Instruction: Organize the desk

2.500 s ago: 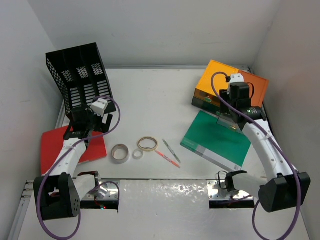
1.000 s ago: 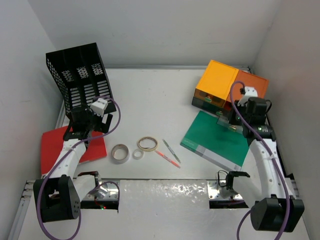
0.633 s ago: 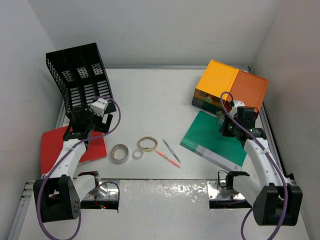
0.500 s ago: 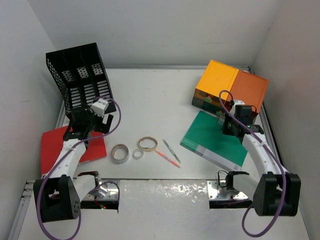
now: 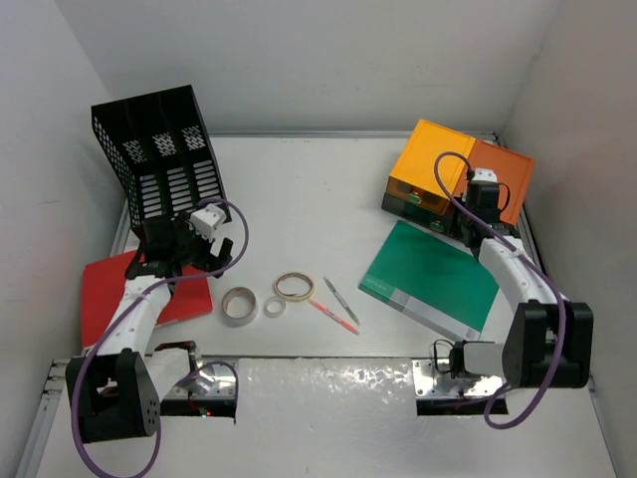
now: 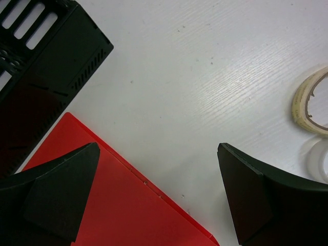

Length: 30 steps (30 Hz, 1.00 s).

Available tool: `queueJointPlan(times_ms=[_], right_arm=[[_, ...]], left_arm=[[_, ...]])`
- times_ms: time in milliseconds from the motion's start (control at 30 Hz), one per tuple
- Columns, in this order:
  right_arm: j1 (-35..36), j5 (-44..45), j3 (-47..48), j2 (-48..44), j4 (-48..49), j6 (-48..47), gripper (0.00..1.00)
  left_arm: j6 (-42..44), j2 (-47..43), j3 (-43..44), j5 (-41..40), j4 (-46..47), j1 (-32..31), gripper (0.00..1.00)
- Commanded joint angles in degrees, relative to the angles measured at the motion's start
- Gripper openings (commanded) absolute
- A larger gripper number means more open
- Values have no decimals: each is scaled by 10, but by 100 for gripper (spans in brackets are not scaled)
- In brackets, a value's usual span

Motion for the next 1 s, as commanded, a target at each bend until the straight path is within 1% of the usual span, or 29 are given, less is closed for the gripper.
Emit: queueJointPlan(times_ms=[0,33,167,300,433,533,600,633,667,700,733,767,800,833,867,900,967], right_arm=[[-2,51,34,26,78,-19,0],[-1,69,40,44,83,-21,0],[-2,91,62,76,91,-30,0],[-1,107,57,78,115,-39,0],[-2,110,59,72,113,-43,0],[-1,90,58,56,108,-35,0],[2,55,56,32,79,-3,0],[5,45,50,22,77,13,6],[12,38,41,10,88,36,19],[45,37,17,-12,99,43,36],[62,52,6,-20,109,49,47],[84,67,0,-25,121,55,63],[121,82,-6,-27,122,74,72],[135,95,-9,-23,140,87,79],[148,120,-10,-18,158,102,83],[164,133,-11,-12,170,135,92],[178,177,-9,19,201,177,94]], left_arm=[[8,-8,15,23,5,-3,99],[8,-9,13,22,5,-2,99],[8,-14,9,17,9,-2,99],[7,-14,9,12,13,-2,99],[8,-10,9,12,14,-2,99],[7,-8,9,12,16,-3,99],[6,-5,9,12,17,-2,99],[5,-3,9,12,18,-2,99],[5,-3,9,12,18,-2,99],[5,-1,10,11,18,-2,99],[5,1,11,10,19,-2,99],[5,3,13,10,19,-2,99],[4,3,13,8,19,-3,99],[4,4,14,8,18,-3,99],[3,4,15,7,18,-3,99],[2,4,14,7,17,-3,99],[3,4,13,7,16,-3,99]])
